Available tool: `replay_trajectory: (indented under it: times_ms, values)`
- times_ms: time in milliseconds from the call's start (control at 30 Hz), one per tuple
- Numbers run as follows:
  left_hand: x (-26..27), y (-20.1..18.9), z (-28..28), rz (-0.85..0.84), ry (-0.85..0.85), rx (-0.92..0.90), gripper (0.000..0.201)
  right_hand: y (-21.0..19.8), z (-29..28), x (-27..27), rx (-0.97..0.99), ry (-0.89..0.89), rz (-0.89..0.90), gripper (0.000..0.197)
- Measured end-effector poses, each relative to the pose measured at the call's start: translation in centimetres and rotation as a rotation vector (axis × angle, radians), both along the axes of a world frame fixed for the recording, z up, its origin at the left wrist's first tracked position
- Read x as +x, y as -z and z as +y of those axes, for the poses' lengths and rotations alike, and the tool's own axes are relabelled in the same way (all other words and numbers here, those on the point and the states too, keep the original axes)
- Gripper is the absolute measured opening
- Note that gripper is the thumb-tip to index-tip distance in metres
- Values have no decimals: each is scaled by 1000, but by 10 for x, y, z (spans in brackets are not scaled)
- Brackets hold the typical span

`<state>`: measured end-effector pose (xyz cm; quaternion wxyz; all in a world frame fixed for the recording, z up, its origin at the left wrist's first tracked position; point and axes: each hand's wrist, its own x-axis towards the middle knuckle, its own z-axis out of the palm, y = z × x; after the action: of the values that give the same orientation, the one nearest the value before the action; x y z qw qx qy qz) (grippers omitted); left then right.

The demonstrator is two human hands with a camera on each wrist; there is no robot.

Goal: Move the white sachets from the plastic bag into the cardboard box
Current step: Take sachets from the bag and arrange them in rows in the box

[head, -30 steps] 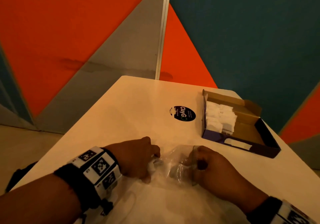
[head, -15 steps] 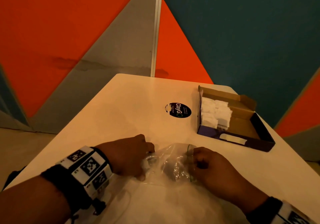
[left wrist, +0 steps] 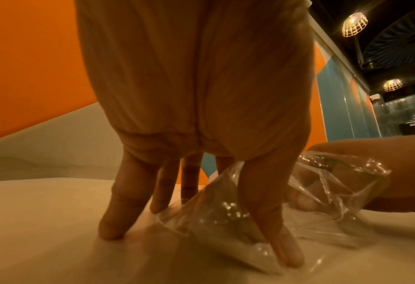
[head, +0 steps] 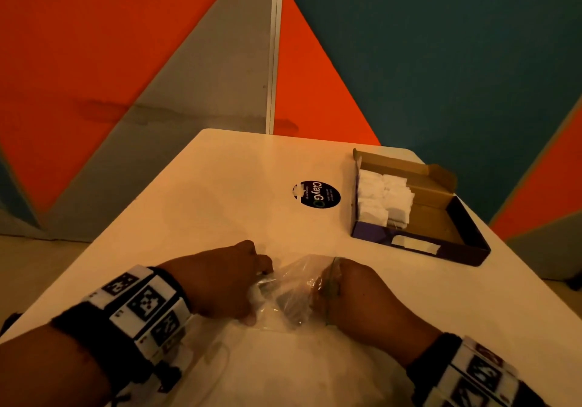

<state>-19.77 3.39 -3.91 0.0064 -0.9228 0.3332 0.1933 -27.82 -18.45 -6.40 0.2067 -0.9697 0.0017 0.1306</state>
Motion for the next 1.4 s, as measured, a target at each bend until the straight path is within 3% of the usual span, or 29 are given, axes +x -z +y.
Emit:
replay_trajectory:
  times_ms: [100,300,433,533,667,800,933,1100,1400]
  values:
    - [-1,0,2,9,-5,-4,74,6,0,5,48,6,-69,40]
    - [0,-1,1,19,-15,-18,71,9,0,8,81,-73,-103,45]
    - [1,-1,1,19,-18,-30,70,-1,-1,8,114,-108,-123,33]
    - [0,-1,0,9,-10,-15,70,-5,-3,6,184,-33,-109,36]
    - [3,1,1,-12,15,2,73,-13,-7,0,282,75,-106,19]
    - [4,1,1,-9,19,-8,72,-14,-15,-3,386,203,-47,23]
    - [4,1,2,0,20,-16,70,-11,-28,-2,450,251,-31,7]
    - [4,2,1,-1,11,-20,70,-18,-36,-7,597,319,-18,10]
    - [2,-2,3,-18,20,-22,64,-39,-66,-19,622,478,-307,11]
